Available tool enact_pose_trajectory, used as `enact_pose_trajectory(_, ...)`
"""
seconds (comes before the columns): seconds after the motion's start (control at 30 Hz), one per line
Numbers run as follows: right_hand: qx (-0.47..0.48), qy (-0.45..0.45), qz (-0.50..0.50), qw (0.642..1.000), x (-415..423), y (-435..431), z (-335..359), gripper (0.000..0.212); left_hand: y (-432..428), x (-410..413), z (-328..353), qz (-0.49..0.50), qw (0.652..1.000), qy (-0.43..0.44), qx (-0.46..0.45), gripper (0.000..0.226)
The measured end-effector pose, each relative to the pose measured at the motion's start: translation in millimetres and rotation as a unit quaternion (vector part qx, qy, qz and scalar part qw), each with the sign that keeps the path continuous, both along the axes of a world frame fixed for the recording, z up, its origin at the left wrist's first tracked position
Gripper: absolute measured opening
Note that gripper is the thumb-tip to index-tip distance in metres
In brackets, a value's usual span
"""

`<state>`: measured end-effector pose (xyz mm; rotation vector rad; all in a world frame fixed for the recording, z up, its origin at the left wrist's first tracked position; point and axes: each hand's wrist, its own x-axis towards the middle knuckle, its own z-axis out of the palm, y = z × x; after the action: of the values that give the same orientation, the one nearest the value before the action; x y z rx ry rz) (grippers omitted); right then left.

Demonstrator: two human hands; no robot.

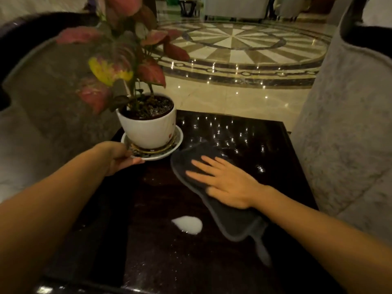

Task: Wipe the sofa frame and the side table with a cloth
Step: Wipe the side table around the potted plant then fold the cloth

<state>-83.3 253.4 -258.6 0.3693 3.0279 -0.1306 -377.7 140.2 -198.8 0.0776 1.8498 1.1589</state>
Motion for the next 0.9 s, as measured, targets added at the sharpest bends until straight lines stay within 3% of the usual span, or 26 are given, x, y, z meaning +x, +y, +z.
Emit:
enact_pose_trajectory(0.07,-0.009,-0.003,-0.012,1.0,46.0,-5.7,3.0,0.061,-1.6,1.4,-0.4,-0.01,1.0,0.004,-0.002,0.043)
enact_pose_trajectory(0.13,0.011,-0.017,-0.187,0.982,80.6,-11.6,7.3,0.059,-1.9,5.3,-2.2,-0.014,1.0,0.008,0.002,0.043)
enact_pose_trajectory(0.2,0.003,-0.021,-0.347,0.938,83.6,-32.0,7.0,0.06,-0.6,4.2,-3.5,-0.024,1.0,0.013,0.007,0.045)
enact_pose_trajectory(0.27,-0.02,-0.012,-0.405,0.914,63.9,-71.6,2.6,0.064,-1.5,3.0,-4.8,-0.027,1.0,0.009,0.0,0.045)
enact_pose_trajectory(0.37,-0.007,0.015,-0.402,0.915,21.3,-128.6,0.2,0.07,-2.4,1.5,-3.6,-0.027,0.999,0.035,0.022,0.042)
enact_pose_trajectory(0.5,-0.013,0.033,-0.299,0.953,-19.1,-165.7,6.8,0.066,1.2,-3.7,-13.3,0.013,0.992,0.076,0.101,0.031)
enact_pose_trajectory(0.6,-0.031,0.047,-0.191,0.98,-1.8,-164.7,7.3,0.061,5.0,-8.6,-19.9,0.043,0.984,-0.016,0.171,0.027)
enact_pose_trajectory(0.67,-0.042,0.042,-0.116,0.991,28.7,-151.0,6.5,0.06,7.4,-8.2,-19.9,0.061,0.987,-0.06,0.139,0.027)
enact_pose_trajectory(0.73,-0.033,0.018,-0.087,0.995,63.9,-126.1,6.9,0.059,10.1,-6.1,-18.6,0.003,0.997,-0.019,0.079,0.031)
enact_pose_trajectory(0.83,0.007,0.003,-0.243,0.97,92.2,-91.0,8.3,0.059,15.7,0.8,-10.6,-0.039,0.999,0.019,0.021,0.041)
enact_pose_trajectory(0.9,0.001,0.008,-0.424,0.906,74.3,-89.3,8.6,0.062,20.1,5.1,-8.5,-0.059,0.998,0.03,0.015,0.04)
